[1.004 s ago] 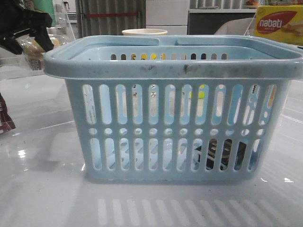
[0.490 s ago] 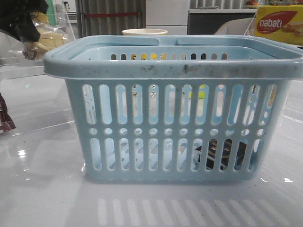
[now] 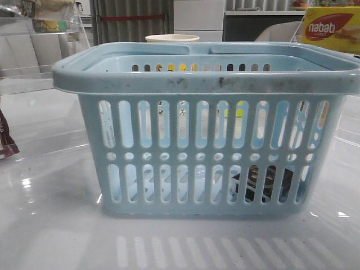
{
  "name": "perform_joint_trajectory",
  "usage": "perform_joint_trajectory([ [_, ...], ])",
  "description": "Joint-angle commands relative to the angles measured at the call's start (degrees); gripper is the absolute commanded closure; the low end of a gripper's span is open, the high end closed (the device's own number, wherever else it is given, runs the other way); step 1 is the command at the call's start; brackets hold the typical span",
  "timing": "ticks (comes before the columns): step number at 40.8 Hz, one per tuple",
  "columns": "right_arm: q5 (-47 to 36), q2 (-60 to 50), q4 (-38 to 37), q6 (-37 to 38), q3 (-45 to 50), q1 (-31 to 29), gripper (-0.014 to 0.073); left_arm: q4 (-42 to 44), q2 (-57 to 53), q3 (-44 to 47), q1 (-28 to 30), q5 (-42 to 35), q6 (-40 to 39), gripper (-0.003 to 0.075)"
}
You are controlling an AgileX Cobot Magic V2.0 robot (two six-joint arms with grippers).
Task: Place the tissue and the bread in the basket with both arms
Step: 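Carry the bread over the basket and release it with the left gripper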
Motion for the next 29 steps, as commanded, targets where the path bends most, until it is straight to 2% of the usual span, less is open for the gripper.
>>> perform_joint_trajectory([
  [1,-3.94,-0.1,-0.3,-0.64,-1.39,0.14,0.0075,-2.41,-4.97,-1.14,-4.1,-1.79,4.13,0.0627],
  [9,-3.94,-0.1,-0.3,-0.64,-1.39,0.14,0.0075,-2.41,-6.56,1.82,-14.44,-2.02,5.25,0.0627],
  [14,-3.94,-0.1,-0.3,-0.64,-1.39,0.14,0.0075,-2.41,-6.56,4.95,-20.81,-3.96,9.21,0.0627],
  [21,-3.94,-0.1,-0.3,-0.64,-1.39,0.14,0.0075,-2.41,-4.84,8.29,-25.86,-7.82,9.87,0.0625],
  [24,-3.94,-0.1,-0.3,-0.64,-1.39,0.14,0.0075,-2.41,-3.64,8.56,-26.44,-8.37,9.87,0.0587],
  [29,-3.94,-0.1,-0.3,-0.64,-1.39,0.14,0.0075,-2.41,-1.75,8.56,-26.98,-8.74,9.87,0.0395],
])
